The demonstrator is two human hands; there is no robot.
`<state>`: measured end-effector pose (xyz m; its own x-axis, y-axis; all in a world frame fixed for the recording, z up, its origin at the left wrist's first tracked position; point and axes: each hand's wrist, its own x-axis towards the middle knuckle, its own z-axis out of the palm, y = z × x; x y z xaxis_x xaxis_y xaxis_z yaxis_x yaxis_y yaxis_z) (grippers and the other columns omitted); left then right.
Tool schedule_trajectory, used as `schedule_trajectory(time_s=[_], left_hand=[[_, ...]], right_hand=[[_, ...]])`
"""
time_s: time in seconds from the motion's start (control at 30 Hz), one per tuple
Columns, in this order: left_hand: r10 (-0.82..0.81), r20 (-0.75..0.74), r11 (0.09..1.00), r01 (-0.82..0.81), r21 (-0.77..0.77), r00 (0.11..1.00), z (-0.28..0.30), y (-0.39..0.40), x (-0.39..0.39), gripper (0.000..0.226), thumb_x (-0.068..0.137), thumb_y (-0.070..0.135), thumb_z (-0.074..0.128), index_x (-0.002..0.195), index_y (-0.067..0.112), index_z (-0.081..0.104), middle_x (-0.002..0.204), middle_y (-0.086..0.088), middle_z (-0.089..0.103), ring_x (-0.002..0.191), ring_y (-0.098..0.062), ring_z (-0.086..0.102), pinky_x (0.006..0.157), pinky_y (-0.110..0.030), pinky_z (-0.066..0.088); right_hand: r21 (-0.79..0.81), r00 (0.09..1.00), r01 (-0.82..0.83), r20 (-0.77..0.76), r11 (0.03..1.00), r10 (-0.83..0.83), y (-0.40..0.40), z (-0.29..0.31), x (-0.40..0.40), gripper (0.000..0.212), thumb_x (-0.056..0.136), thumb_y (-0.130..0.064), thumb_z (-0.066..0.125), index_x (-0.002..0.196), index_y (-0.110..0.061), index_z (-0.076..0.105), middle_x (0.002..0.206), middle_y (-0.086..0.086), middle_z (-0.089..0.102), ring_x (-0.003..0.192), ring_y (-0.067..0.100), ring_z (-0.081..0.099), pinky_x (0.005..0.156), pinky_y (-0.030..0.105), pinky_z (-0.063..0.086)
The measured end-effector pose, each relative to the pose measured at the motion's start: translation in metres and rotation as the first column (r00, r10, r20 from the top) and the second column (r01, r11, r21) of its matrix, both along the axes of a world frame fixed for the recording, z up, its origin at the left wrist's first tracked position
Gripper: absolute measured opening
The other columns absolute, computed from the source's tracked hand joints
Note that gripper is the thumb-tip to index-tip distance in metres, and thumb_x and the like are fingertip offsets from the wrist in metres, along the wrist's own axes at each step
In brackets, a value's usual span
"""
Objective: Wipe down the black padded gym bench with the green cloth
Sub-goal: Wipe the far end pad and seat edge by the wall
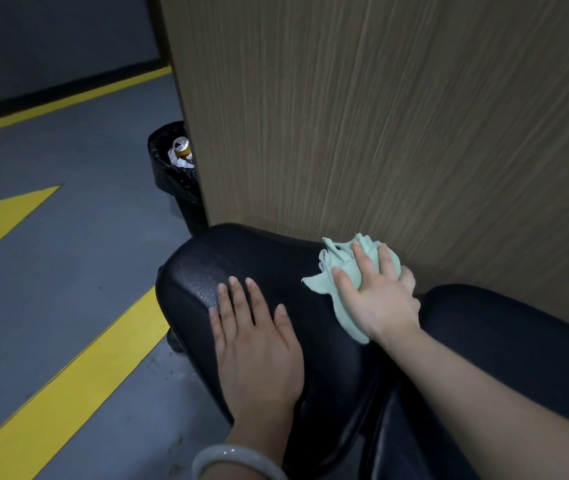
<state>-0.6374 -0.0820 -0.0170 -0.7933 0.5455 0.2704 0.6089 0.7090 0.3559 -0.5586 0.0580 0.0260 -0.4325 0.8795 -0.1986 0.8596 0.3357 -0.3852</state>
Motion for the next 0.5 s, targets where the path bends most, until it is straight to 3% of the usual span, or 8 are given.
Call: schedule_trajectory(time_s=[0.1,0.2,0.3,0.4,0.5], left_hand=[[-0.011,0.016,1.0,0.01,0.015,1.0,0.003,0.0,0.0,0.072,0.098,0.048,-0.002,0.147,0.006,0.03,0.155,-0.011,0.025,0.146,-0.022,0.012,0.117,-0.038,0.001],[-0.027,0.052,0.994,0.022,0.103,0.998,0.007,-0.002,0.0,0.082,0.093,0.056,-0.013,0.148,0.01,0.026,0.156,-0.005,0.021,0.147,-0.016,0.005,0.117,-0.033,-0.004],[-0.064,0.101,0.981,0.044,0.189,0.993,0.009,-0.004,0.0,0.073,0.092,0.054,-0.011,0.146,0.014,0.015,0.153,0.004,0.013,0.146,-0.01,0.005,0.117,-0.028,-0.006],[-0.09,0.11,0.975,0.065,0.212,0.99,0.009,-0.005,0.0,0.073,0.092,0.055,-0.009,0.146,0.014,0.017,0.151,0.007,0.013,0.145,-0.009,0.006,0.117,-0.024,-0.007],[-0.103,0.113,0.972,0.076,0.221,0.988,0.01,-0.008,-0.001,0.076,0.094,0.054,-0.006,0.147,0.011,0.026,0.153,0.002,0.022,0.145,-0.01,0.011,0.117,-0.024,-0.005]], right_hand=[[0.049,0.999,-0.039,0.01,0.998,0.038,-0.027,-0.004,0.007,0.065,0.089,-0.071,0.02,0.148,-0.051,0.001,0.159,-0.012,-0.015,0.143,0.032,-0.02,0.113,0.055,0.013],[0.138,0.996,-0.093,0.0,0.986,0.094,-0.059,-0.007,0.015,0.073,0.08,-0.077,0.003,0.148,-0.05,-0.005,0.159,-0.009,-0.017,0.141,0.032,-0.027,0.114,0.057,0.004],[0.15,0.992,-0.12,-0.005,0.981,0.122,-0.081,-0.009,0.02,0.079,0.073,-0.077,-0.002,0.147,-0.051,-0.004,0.159,-0.011,-0.019,0.139,0.029,-0.033,0.114,0.057,-0.005],[0.104,0.992,-0.126,0.015,0.986,0.125,-0.073,-0.007,0.017,0.073,0.079,-0.078,0.006,0.146,-0.052,-0.006,0.157,-0.013,-0.023,0.137,0.027,-0.037,0.113,0.059,-0.009],[0.041,0.995,-0.098,0.026,0.994,0.097,-0.045,-0.002,0.006,0.065,0.088,-0.073,0.021,0.146,-0.054,-0.002,0.157,-0.015,-0.021,0.14,0.027,-0.032,0.113,0.06,0.0]])
